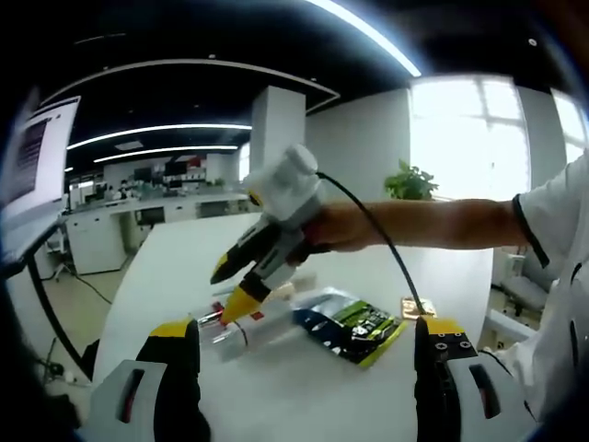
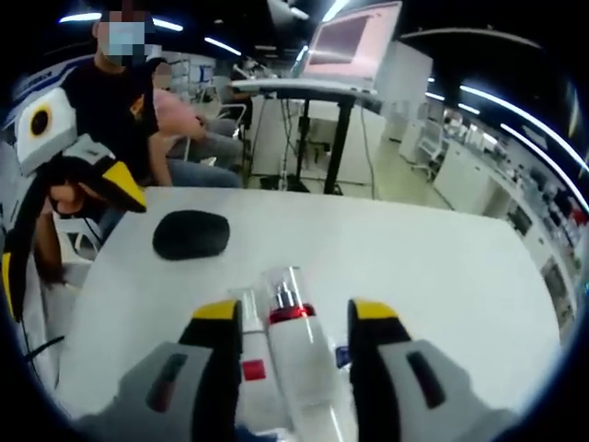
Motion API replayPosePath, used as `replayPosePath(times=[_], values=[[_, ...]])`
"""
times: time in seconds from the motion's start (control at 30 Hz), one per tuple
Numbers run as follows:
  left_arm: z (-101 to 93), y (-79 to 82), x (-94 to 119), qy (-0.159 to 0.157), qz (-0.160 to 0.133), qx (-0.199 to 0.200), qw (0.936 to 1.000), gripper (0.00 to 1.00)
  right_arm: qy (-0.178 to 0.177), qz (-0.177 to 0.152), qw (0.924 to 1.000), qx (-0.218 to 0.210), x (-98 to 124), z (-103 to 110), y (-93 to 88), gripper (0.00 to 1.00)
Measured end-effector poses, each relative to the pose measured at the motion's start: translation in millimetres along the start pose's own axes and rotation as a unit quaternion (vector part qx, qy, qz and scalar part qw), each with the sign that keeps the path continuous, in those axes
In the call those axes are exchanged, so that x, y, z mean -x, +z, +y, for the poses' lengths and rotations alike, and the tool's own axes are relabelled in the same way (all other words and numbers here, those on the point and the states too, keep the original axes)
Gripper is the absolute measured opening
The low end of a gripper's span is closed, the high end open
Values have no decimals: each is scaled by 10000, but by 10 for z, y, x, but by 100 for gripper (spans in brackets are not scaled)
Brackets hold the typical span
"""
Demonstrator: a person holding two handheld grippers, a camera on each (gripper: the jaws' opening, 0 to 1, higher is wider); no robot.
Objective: Arrange the skincare products in the storage area until every visible bottle or jar stands upright without overlapping.
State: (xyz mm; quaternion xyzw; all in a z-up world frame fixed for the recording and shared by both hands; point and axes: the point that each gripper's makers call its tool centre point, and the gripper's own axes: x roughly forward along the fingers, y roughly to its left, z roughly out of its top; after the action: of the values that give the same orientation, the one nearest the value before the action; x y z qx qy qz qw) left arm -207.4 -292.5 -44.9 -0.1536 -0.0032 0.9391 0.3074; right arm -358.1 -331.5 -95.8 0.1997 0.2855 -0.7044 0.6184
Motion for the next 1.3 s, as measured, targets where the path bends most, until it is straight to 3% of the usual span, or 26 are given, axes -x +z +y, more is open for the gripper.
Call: replayPosePath(times=[0.73, 0.87, 1.3], values=[[31, -6, 20, 47, -32, 16, 10000, 99, 161, 239, 9994, 206, -151, -9, -62, 39], [40, -22, 18, 50, -10, 28, 10000, 99, 198, 246, 9992, 258, -156, -14, -79, 34], [65, -10, 25, 51, -28, 45, 10000, 99, 301, 448, 9983, 224, -232, 22, -120, 33]])
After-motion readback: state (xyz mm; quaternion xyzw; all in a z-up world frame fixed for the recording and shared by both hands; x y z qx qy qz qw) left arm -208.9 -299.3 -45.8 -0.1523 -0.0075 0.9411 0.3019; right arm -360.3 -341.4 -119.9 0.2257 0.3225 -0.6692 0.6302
